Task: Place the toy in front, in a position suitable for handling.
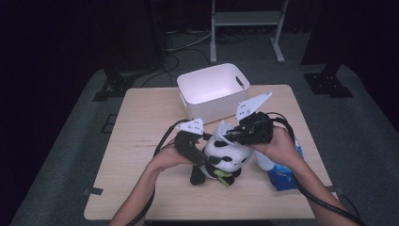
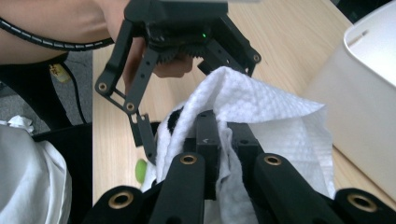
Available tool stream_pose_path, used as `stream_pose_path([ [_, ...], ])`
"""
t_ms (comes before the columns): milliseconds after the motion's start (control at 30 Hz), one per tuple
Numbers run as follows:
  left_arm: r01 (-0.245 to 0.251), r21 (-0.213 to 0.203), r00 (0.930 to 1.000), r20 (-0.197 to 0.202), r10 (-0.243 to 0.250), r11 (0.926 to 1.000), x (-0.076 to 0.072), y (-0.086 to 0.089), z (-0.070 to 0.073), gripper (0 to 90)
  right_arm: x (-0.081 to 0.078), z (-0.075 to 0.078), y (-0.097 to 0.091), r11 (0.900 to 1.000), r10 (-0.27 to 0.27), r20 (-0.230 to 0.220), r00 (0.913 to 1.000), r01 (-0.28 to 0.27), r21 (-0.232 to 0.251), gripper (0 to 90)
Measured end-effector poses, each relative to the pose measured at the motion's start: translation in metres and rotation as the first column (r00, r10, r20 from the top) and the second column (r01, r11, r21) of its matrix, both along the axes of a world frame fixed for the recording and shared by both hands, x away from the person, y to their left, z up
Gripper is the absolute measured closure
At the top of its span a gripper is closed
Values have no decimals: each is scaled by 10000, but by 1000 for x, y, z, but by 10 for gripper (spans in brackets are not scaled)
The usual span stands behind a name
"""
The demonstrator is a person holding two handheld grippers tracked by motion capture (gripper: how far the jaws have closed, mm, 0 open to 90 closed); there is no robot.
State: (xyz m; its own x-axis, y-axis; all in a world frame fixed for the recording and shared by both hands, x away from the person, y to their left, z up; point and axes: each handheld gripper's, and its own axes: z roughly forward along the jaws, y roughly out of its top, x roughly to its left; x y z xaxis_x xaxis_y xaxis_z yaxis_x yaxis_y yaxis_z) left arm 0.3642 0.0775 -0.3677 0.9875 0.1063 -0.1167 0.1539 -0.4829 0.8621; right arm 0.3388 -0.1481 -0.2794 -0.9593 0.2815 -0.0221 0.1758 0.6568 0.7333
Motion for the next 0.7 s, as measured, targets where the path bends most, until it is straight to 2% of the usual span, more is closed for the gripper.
stream_pose_path([
  [33, -38, -45, 10000, -76, 38, 10000, 1, -1, -1, 134, 0, 0, -2, 10000, -69, -5, 10000, 69, 0, 849],
  [167, -47, 385, 9996, -266, 57, 9992, 4, -1, -12, 103, -1, 1, -11, 9987, -434, 282, 9987, 441, -244, 848],
  [233, -86, 218, 9998, -200, 91, 9997, 6, 0, -18, 97, 1, -1, -18, 9991, -419, -13, 9991, 419, -21, 849],
  [333, -52, 135, 9999, -145, 54, 9999, 7, -3, -20, 103, 3, -5, -23, 9987, -498, -122, 9987, 500, 124, 850],
  [400, 62, 170, 9999, 153, -64, 9998, 5, -6, -21, 190, 3, -7, -23, 9985, -528, -190, 9984, 531, 147, 850],
  [500, 29, 225, 9997, 245, -34, 9997, 5, -6, -18, 312, 5, -9, -22, 9986, -472, -304, 9984, 479, 226, 849],
  [600, 54, 210, 9997, 230, -58, 9998, 5, -4, -12, 364, 4, -2, -20, 9974, -562, -159, 9983, 568, 433, 849],
  [700, 203, 391, 9993, 309, -215, 9990, 2, -5, -5, 380, 2, 7, -13, 9986, -323, 49, 9995, 321, 426, 849],
])
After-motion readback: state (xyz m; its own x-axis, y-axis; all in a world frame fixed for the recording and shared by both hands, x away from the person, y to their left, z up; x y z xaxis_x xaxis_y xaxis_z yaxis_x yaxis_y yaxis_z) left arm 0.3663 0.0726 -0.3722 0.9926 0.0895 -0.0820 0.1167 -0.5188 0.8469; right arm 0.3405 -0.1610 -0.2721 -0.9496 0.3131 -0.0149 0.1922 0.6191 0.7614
